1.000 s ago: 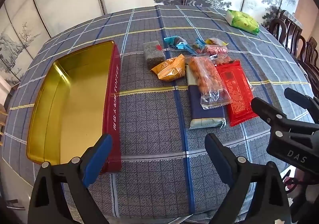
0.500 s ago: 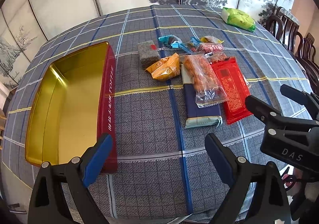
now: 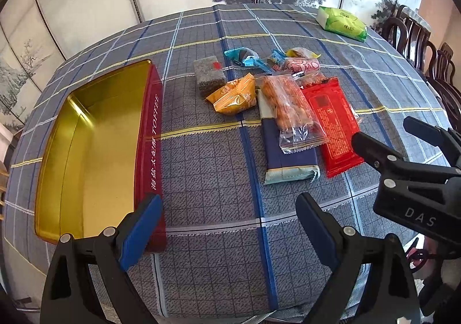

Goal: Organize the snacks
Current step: 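Reach the right gripper to the red wrapped packet and grasp it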

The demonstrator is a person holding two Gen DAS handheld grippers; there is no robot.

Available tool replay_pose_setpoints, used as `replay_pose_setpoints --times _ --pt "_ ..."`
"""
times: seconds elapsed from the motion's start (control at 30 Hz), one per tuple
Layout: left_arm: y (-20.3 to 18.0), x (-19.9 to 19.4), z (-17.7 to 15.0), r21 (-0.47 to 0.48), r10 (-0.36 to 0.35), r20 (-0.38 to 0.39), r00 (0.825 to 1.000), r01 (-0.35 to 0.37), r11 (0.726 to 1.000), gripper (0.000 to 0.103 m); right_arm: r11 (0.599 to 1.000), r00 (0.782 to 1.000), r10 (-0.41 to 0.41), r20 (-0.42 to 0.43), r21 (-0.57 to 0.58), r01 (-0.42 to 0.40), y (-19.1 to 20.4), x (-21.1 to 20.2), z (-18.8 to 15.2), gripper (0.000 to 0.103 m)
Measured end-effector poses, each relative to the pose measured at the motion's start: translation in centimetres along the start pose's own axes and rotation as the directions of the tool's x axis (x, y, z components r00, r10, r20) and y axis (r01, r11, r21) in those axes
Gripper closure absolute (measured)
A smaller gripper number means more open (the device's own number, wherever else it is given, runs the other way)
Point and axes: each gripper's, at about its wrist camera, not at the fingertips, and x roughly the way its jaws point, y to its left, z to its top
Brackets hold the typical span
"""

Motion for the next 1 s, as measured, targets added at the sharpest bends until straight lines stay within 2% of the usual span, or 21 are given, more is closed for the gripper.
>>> replay_pose_setpoints --times 0.33,0.37,0.67,1.0 --pt "-0.3 0.1 0.1 0.004 -0.016 0.015 1.0 0.016 1.0 0.011 1.0 1.0 -0.005 -0.002 -0.011 0.005 0.2 0.3 0.2 0.009" --pt "-0.3 0.2 0.2 0.017 0.002 0.004 1.0 -0.002 1.0 0.011 1.0 1.0 -0.005 -0.003 -0.014 0.005 0.3 0.4 0.2 0.009" --pt "-0.5 0.3 0.4 0.043 0.017 0.008 1.0 -0.017 0.999 0.011 0.999 1.0 -0.014 -0.009 -0.03 0.014 0.8 0.8 0.6 0.011" --pt "-0.3 0.6 0.8 0.038 -0.011 0.009 1.0 0.01 0.999 0.011 0.999 1.0 -0.021 -0.022 -0.045 0.02 1.1 1.6 1.0 0.013"
